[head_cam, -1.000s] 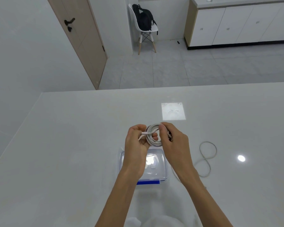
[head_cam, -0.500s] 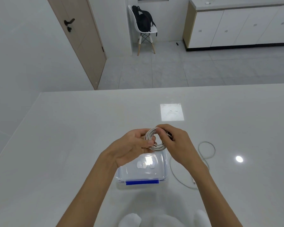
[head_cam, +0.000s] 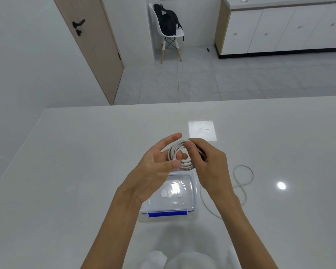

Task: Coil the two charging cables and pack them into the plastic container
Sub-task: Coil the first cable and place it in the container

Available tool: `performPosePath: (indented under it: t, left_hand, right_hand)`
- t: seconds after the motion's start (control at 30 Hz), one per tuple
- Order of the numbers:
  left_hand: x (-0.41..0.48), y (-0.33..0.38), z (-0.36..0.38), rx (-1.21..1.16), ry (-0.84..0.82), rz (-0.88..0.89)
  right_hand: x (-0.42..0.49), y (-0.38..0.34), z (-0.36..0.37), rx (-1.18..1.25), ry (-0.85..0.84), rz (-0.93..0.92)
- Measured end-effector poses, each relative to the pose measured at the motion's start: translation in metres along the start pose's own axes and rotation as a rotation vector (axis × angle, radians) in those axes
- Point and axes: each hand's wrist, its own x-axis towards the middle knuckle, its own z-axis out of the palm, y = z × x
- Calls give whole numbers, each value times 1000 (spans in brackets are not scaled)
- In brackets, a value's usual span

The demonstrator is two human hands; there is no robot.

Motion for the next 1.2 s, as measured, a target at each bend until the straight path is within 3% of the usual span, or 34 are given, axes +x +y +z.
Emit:
performPosePath:
  t: [0.1, 0.2, 0.37, 0.47, 0.53, 0.7, 0.8, 0.87, 1.0, 1.13, 1.2]
  left_hand:
    - [-3, 2, -6, -119, -40, -49]
    - [-2, 0, -11, -74, -104, -142]
    - [2, -6, -11, 80, -81, -263]
    - [2, -9, -11, 106, 2, -257]
    - [3, -11, -8, 122, 89, -227]
    - [0, -19, 2, 106, 212, -167]
    - [-3, -27, 11, 81, 242, -127]
    - [-6, -33, 10, 88, 267, -137]
    - [-17, -38, 3, 75, 240, -219]
    - [-24, -42, 7, -48, 240, -267]
    - [-26, -45, 6, -100, 262, -243]
  right_hand:
    - [1, -2, -7, 23, -100, -31]
    - [4, -1, -15, -27, -253, -41]
    - [15, 5, -18, -252, -458, -119]
    - [16, 13, -20, -196, -484, -38]
    - [9, 16, -19, -132, -449, 4]
    - [-12, 27, -2, -115, -116, 112]
    - [-19, 32, 10, 308, -216, 393]
    - [-22, 36, 14, 415, -272, 482]
    - [-16, 45, 10, 240, -194, 334]
    - [-20, 43, 22, 232, -43, 271]
    - [-27, 39, 30, 302, -108, 318]
